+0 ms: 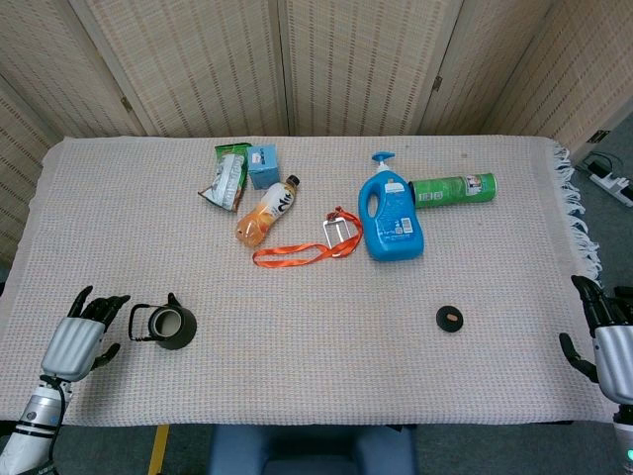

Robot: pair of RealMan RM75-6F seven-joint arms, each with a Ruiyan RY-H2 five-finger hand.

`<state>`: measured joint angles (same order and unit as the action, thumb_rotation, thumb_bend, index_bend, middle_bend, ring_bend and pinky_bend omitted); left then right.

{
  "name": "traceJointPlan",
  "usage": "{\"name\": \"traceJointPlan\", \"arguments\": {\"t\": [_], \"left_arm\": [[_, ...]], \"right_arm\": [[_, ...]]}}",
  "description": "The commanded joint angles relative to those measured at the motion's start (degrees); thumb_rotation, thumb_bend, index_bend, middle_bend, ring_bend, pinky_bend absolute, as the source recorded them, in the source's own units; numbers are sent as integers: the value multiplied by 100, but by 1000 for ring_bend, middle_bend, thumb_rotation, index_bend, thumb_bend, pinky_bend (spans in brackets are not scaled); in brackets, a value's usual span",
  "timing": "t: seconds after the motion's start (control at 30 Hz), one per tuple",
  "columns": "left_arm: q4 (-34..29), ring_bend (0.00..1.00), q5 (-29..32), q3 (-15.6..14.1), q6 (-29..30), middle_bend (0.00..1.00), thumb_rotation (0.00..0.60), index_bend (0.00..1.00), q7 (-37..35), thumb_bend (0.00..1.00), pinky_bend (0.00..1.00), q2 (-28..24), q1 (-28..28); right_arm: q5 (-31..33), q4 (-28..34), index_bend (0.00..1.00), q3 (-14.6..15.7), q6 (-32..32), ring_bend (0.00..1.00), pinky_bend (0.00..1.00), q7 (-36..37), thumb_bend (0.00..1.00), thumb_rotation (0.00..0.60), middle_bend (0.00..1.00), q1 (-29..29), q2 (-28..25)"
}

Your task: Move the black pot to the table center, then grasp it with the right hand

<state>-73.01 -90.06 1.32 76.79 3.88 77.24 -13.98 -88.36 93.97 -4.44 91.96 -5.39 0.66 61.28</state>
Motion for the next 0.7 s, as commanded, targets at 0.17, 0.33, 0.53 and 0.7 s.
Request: {"name": "traceJointPlan", "arguments": {"t": [0.17,0.33,0.53,0.7], "left_arm": [[437,186,-18,-14,-89,171,600,124,-97,228,42,287,-130],[756,187,-49,-12,-94,171,600,155,-293,227,44,474,-214],[1264,214,-96,18,49,176,600,202,-513,228,55,799,-272],[1528,242,-172,40,205,206,600,271,-877,229,74,999,-339]], "right_arm": [[8,-30,44,-2,44,315,243,58,379,600,150,-36,13],[-3,-39,44,-6,99,315,243,93,378,600,150,-68,10],[3,-5,44,-13,121,314,243,80,378,600,150,-88,4],[-1,26,44,-15,123,315,243,64,379,600,150,-93,3]]}}
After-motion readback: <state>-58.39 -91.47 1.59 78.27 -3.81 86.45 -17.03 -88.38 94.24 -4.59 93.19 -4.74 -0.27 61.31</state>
